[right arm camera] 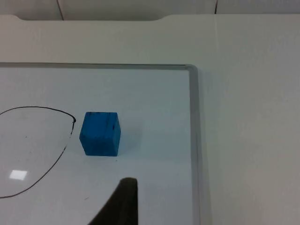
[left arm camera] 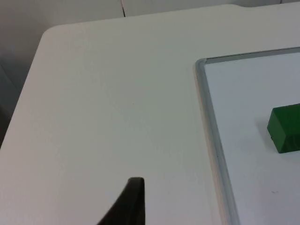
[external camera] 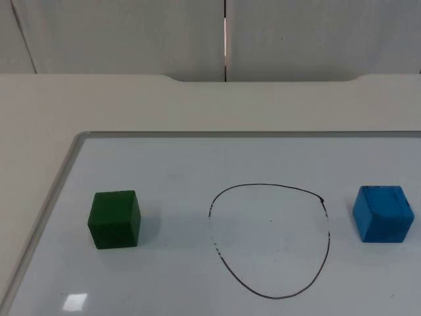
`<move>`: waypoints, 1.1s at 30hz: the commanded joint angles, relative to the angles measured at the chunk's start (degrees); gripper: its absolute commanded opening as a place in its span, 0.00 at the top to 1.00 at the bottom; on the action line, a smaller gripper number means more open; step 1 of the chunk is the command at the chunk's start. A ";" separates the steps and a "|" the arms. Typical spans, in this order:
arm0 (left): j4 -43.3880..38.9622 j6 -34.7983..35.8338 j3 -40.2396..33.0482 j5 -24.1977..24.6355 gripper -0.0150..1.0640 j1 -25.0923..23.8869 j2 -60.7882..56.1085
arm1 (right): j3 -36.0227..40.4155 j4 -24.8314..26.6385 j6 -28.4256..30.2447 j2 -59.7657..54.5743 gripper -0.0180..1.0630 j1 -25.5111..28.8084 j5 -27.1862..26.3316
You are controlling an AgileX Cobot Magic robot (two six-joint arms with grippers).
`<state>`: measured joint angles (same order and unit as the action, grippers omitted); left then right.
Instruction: Push the two cubes into the marked area.
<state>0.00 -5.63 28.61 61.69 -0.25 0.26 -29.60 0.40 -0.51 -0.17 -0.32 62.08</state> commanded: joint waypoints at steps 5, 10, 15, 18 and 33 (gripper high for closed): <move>0.33 0.11 -0.26 -0.13 0.13 0.27 -0.26 | 0.07 -0.01 -0.05 0.17 0.01 -0.24 -0.53; 0.33 -0.11 0.57 -1.10 0.50 0.27 -0.26 | 0.07 -0.01 -0.05 0.17 0.01 -0.24 -0.53; 0.67 -0.11 1.89 -5.59 0.95 0.27 -0.26 | 0.07 -0.01 -0.05 0.17 0.01 -0.24 -0.53; 1.24 -0.11 2.00 -8.58 0.99 0.27 -0.26 | 0.07 -0.01 -0.05 0.17 0.01 -0.24 -0.53; 6.21 -0.11 2.10 -14.02 0.99 0.27 20.60 | 0.07 -0.01 -0.05 0.17 0.01 -0.24 -0.53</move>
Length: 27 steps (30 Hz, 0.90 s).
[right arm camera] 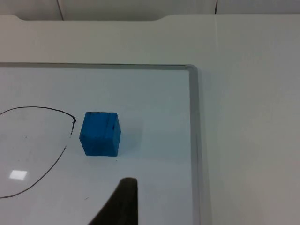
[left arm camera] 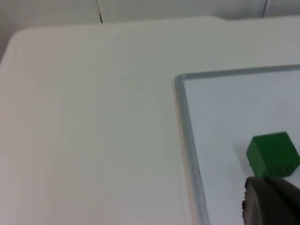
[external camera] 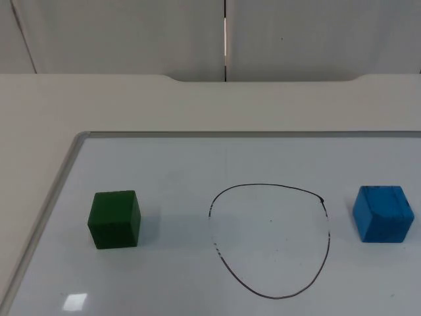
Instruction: Push the two cubes into the marked area.
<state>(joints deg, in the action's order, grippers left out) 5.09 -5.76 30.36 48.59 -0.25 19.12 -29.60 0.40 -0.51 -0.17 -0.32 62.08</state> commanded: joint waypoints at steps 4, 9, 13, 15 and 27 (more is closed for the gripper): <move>1.04 0.02 1.51 -1.04 0.99 0.27 10.74 | 0.07 -0.01 -0.05 0.17 0.01 -0.24 -0.53; 0.97 0.02 3.72 -1.29 0.99 0.27 23.33 | 0.07 -0.01 -0.05 0.17 0.01 -0.24 -0.53; 3.64 0.02 4.24 -1.91 0.99 0.27 30.74 | 0.07 -0.01 -0.05 0.17 0.01 -0.24 -0.53; 5.60 0.02 4.24 -4.26 0.99 0.27 35.31 | 0.07 -0.01 -0.05 0.17 0.01 -0.24 -0.53; 15.74 -7.49 4.24 -12.39 0.99 0.25 51.33 | 0.07 -0.01 -0.05 0.17 0.01 -0.24 -0.42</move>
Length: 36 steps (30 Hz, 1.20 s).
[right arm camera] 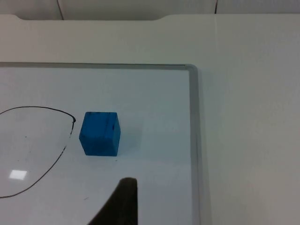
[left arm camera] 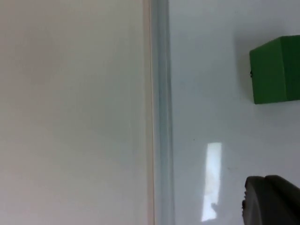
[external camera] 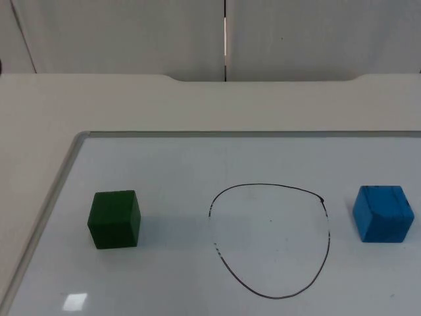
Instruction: Push the two cubes into the marked area.
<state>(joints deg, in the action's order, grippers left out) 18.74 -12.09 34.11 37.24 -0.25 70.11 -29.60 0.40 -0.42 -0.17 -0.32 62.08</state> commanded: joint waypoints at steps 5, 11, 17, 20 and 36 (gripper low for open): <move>6.27 -1.41 0.48 -6.44 0.99 0.27 5.32 | 0.07 -0.01 -0.15 0.17 0.01 -0.24 -0.42; 6.58 -1.41 0.48 -10.19 0.99 0.41 11.50 | 0.07 -0.01 -0.15 0.17 0.01 -0.24 -0.42; 7.34 -1.58 0.48 -15.64 0.99 5.13 16.45 | 0.07 -0.01 -0.15 0.17 0.01 -0.24 -0.42; 7.83 -0.90 0.48 -19.04 0.99 7.09 19.36 | 0.07 -0.01 -0.15 0.17 0.01 -0.24 -0.42; 11.13 -2.55 7.48 -19.85 0.99 11.30 32.00 | 0.07 -0.01 -0.26 0.17 0.01 -0.24 -0.42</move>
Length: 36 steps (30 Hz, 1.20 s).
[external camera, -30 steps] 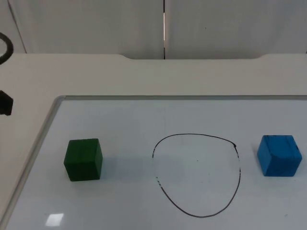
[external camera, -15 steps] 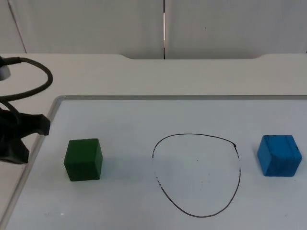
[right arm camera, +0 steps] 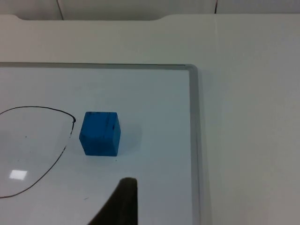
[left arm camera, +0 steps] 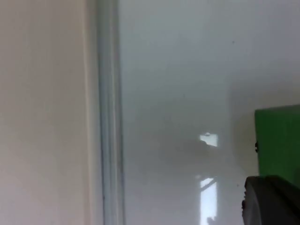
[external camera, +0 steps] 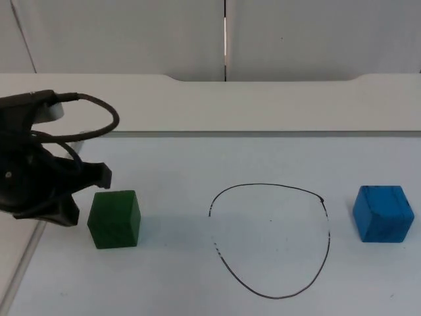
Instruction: Push the two cubes into the marked area.
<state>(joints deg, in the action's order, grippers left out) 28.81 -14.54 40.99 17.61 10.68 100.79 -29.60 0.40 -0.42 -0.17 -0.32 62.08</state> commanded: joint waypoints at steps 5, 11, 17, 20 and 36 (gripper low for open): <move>1.83 -0.10 0.60 -1.70 0.99 0.84 3.48 | 0.07 -0.01 -0.36 0.17 0.01 -0.24 -0.42; 2.67 -0.10 0.85 -3.82 0.99 3.90 4.10 | 0.07 -0.01 -0.36 0.17 0.01 -0.24 -0.42; 3.99 -0.10 0.98 -4.78 0.99 6.18 4.38 | 0.07 -0.01 -0.36 0.17 0.01 -0.24 -0.42; 4.11 0.01 0.98 -4.67 0.99 6.18 4.38 | 0.07 -0.01 -0.36 0.17 0.01 -0.24 -0.42; 4.13 -1.84 1.64 -8.44 0.99 8.74 5.99 | 0.07 -0.01 -0.36 0.17 0.01 -0.24 -0.42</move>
<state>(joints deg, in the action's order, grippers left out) 32.23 -16.05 42.01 9.98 18.23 106.38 -29.60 0.40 -0.42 -0.17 -0.32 62.08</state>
